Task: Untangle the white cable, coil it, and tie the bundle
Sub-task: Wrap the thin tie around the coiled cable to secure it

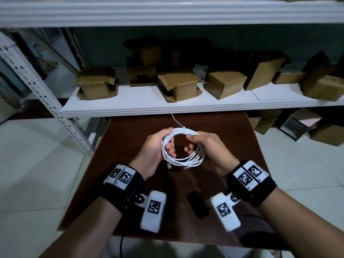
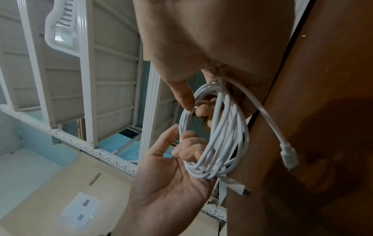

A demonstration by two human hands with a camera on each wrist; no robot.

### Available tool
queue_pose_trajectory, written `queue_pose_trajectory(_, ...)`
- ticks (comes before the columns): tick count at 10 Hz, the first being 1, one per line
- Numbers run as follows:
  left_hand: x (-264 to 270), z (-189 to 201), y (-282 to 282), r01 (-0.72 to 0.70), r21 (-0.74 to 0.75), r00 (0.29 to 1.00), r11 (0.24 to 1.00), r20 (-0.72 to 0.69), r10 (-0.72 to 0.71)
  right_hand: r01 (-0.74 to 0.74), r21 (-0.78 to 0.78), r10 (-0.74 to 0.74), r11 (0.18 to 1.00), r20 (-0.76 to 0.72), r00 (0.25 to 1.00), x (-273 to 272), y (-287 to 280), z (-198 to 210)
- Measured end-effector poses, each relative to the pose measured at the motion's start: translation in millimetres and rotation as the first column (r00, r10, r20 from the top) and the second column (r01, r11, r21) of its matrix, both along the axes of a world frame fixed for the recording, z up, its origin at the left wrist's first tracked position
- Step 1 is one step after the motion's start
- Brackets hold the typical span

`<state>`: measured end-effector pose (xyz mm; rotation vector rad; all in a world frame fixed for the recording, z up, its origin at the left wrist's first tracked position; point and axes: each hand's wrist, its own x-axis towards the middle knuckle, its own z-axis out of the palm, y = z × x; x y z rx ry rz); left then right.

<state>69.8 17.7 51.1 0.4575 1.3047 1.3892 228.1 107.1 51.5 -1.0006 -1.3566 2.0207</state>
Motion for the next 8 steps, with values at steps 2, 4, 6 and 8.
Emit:
queue_pose_trajectory(2,-3.5,-2.8,0.2,-0.051,-0.026,0.99,0.998,-0.134,0.047,-0.098,0.351,0.016,0.931,0.23,0.973,-0.7,12.6,-20.9)
queue_pose_trajectory(4,-8.3,-19.9,-4.9,-0.107,-0.219,0.686,0.97,-0.722,-0.087,-0.552,0.495,0.003,0.671,0.742,0.67,7.2,19.0,-51.4)
queue_pose_trajectory(6,-6.8,-6.9,-11.6,-0.127,-0.217,0.652,0.968,-0.754,-0.083,-0.577,0.321,0.13,0.751,0.784,0.606,13.5,7.2,-81.2)
queue_pose_trajectory(8,-19.2,-7.8,-16.3,-0.175,-0.111,0.704,0.978,-0.709,0.046,-0.56,0.373,-0.003,0.739,0.834,0.551,18.7,0.5,-82.0)
